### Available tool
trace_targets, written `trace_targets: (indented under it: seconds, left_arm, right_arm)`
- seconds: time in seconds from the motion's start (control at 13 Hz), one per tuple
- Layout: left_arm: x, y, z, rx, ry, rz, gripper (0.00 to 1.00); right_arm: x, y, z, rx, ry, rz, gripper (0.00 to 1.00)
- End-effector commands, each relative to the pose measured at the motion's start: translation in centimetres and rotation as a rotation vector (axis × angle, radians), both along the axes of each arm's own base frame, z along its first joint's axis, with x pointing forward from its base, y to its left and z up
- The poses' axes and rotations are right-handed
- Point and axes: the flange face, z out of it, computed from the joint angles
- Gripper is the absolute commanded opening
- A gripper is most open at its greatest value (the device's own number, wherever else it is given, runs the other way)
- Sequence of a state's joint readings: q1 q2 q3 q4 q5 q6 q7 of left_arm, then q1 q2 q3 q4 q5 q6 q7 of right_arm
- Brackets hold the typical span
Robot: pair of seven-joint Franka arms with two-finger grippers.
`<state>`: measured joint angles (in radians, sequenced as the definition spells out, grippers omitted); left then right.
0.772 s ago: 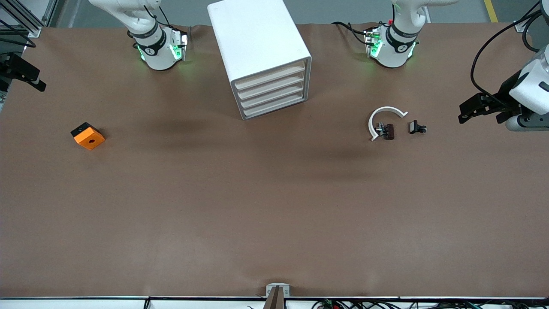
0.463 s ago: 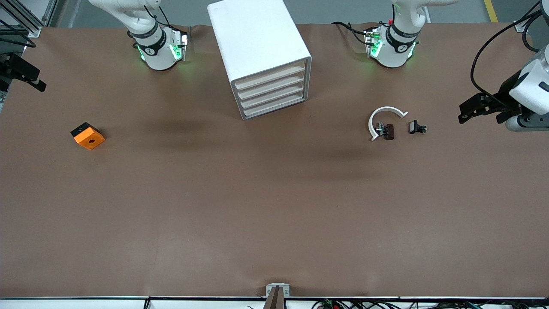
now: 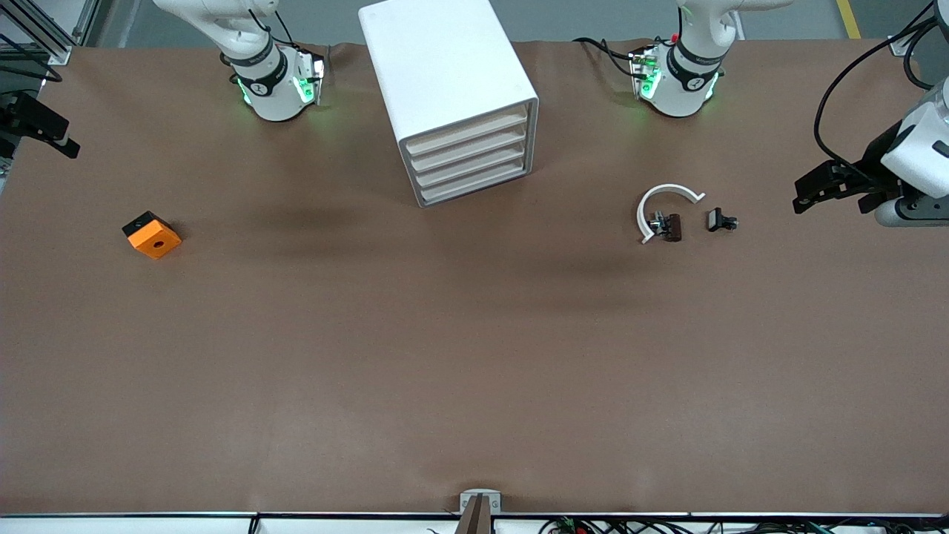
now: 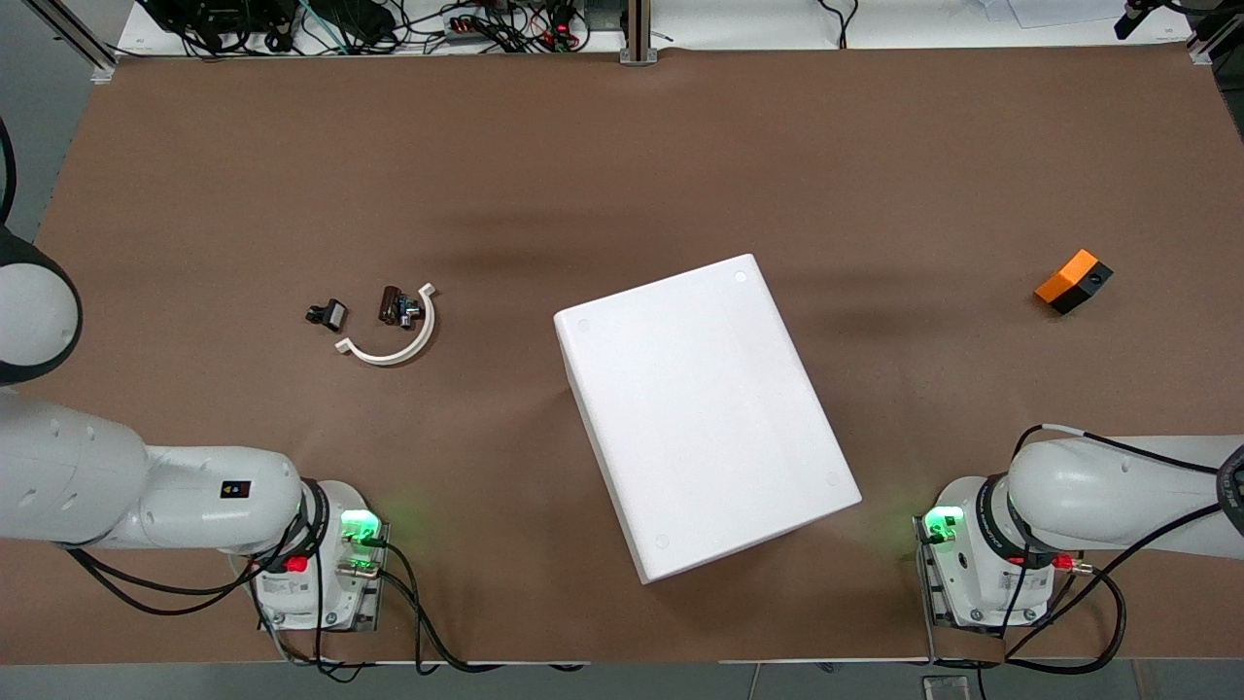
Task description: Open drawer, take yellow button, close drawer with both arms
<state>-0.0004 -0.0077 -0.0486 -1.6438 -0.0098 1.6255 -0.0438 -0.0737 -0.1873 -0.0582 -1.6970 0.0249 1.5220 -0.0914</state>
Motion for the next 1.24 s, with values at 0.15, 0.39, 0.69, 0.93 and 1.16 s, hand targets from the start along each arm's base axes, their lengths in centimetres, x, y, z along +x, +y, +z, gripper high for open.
trace_targets:
  seconds: [0.15,0.39,0.69,0.93,1.16]
  left_arm:
    - [1.9,0.1,-4.3,0.013,0.095,0.016,1.00]
    - [3.2,0.1,-7.4,0.018,0.142,0.015,1.00]
    - [4.7,-3.8,-11.8,0.053,0.197,0.192,1.00]
    - [5.0,-9.0,-15.0,0.098,0.236,0.374,1.00]
    - [5.1,-15.0,-19.1,0.178,0.293,0.632,1.00]
  right_arm:
    - [-0.7,0.3,0.4,0.005,-0.011,-0.008,1.00]
    - [-0.7,0.3,0.4,0.005,-0.009,-0.007,1.00]
    - [-0.7,0.3,0.3,0.003,-0.008,-0.008,1.00]
    - [-0.7,0.3,0.2,0.003,-0.008,-0.008,1.00]
    - [-0.7,0.3,0.3,0.003,-0.008,-0.008,1.00]
